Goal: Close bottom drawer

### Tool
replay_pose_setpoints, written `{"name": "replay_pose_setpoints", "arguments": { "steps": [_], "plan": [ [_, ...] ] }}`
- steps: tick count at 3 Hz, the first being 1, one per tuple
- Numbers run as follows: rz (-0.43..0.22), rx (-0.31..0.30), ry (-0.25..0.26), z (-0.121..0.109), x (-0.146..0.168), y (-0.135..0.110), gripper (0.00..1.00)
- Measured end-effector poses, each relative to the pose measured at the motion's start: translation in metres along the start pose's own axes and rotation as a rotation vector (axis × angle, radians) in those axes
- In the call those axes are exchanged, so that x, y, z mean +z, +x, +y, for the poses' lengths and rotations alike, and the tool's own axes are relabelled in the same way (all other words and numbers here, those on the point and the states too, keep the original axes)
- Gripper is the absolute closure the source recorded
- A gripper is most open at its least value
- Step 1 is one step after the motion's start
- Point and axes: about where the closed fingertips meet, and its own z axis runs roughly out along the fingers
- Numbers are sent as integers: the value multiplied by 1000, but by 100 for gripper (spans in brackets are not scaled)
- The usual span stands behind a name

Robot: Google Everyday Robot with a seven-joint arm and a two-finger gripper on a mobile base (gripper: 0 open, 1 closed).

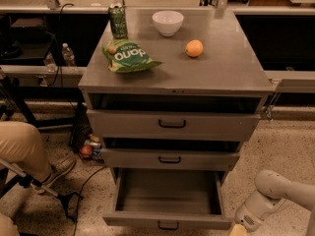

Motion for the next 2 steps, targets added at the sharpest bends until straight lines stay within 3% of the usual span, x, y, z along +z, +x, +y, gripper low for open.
{"name": "replay_pose_setpoints", "arguments": {
  "steps": [2],
  "plan": [
    [23, 19, -63, -27, 67, -10, 0]
  ]
}}
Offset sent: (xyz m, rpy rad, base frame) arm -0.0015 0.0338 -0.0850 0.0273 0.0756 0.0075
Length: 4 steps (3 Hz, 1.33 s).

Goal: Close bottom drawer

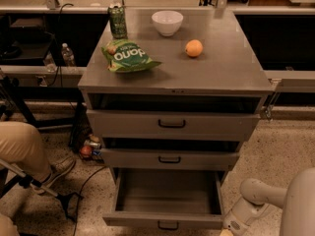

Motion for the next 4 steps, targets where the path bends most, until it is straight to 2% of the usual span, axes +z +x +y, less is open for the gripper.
{"name": "replay_pose_setpoints", "arguments": {
  "steps": [1, 2, 4],
  "plan": [
    [3, 4, -21, -13, 17, -7, 0],
    [-8, 12, -37, -28, 30, -10, 18],
    [-79, -30, 13, -53, 38, -26, 65]
  ]
}}
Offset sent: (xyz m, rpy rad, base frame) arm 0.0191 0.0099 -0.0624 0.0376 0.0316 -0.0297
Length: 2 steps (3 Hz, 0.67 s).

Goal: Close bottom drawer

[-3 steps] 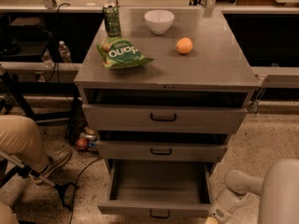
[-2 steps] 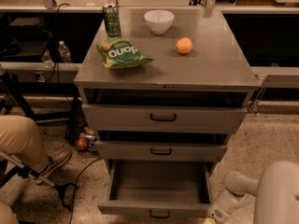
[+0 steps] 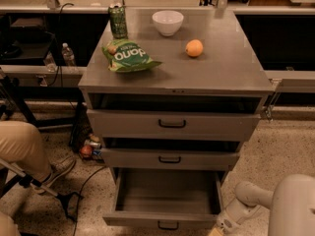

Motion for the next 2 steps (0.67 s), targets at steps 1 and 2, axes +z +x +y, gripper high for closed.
{"name": "replay_pose_setpoints", "arguments": {
  "steps": [1, 2],
  "plan": [
    [0, 0, -4, 0, 3, 0, 96],
    [1, 6, 2, -1, 5, 1, 100]
  ]
}}
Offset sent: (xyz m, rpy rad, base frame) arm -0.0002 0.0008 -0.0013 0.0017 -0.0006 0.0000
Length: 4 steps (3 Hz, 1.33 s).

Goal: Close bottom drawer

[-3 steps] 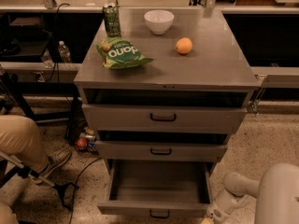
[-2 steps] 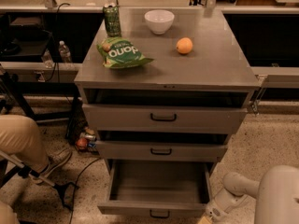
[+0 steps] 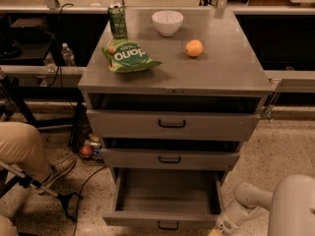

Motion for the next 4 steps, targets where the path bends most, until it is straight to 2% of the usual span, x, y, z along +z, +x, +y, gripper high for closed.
{"name": "replay_pose_setpoints", "arguments": {
  "steps": [1, 2, 3, 4],
  "plan": [
    [-2, 33, 43, -7, 5, 2, 100],
    [-57, 34, 93, -30, 5, 1, 100],
    [-102, -27, 111, -58, 7, -20, 100],
    [-106, -49, 108, -63, 8, -28, 100]
  ]
}}
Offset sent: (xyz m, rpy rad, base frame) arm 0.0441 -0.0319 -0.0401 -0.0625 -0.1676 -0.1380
